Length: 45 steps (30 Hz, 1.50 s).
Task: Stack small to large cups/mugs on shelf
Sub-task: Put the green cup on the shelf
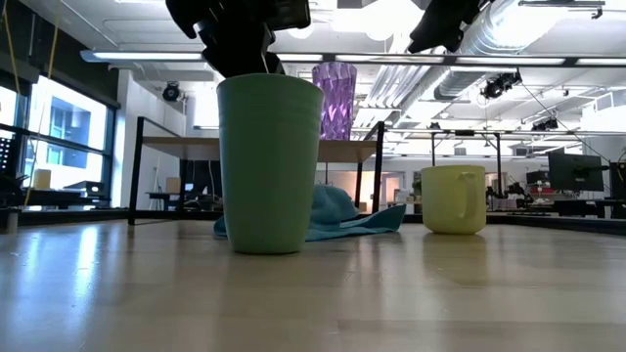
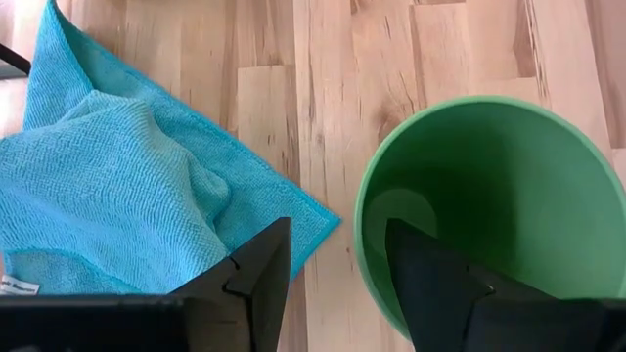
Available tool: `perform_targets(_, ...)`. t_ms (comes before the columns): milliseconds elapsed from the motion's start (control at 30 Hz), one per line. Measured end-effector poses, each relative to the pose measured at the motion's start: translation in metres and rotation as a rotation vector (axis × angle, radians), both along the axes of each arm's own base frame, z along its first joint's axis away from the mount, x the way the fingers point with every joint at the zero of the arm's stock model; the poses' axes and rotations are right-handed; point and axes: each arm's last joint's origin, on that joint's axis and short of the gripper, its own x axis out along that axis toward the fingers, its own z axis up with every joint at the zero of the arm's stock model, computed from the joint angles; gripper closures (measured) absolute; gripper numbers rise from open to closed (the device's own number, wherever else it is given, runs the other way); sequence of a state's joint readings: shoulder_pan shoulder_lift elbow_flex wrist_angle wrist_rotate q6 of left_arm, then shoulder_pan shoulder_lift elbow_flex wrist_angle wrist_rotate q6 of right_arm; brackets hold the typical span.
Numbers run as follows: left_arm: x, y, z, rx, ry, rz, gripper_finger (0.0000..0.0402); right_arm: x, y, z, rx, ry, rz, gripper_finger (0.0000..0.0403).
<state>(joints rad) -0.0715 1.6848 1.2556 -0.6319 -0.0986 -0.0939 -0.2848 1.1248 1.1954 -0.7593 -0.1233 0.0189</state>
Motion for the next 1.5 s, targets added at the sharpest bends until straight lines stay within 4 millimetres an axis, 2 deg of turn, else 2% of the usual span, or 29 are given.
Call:
perform_targets(200,0.0000,-0.0001,0.0000,0.000,0.000,0.000,0.0265,0.0000,0.0000,0.0000,0.001,-0.001,0.001,0.0253)
perform_targets(633,0.0001,-0.0006,-0.0001,-0.014,0.000,-0.006,0.0393,0.0000,0.0000,0.0000,0.000,0.000,0.001,0.0253)
perform_targets(1300,-0.0016,0.0000,-0.0007,-0.007,0.018,0.016,0.0397,-0.0001,0.0000,-0.0001,0.000,0.001,0.001,0.0253)
perform_targets(1500,-0.0072,0.0005,0.0087,-0.001,0.057,0.018,0.0399,-0.0003,0.0001,-0.0002,0.001,0.003,0.001,0.0253)
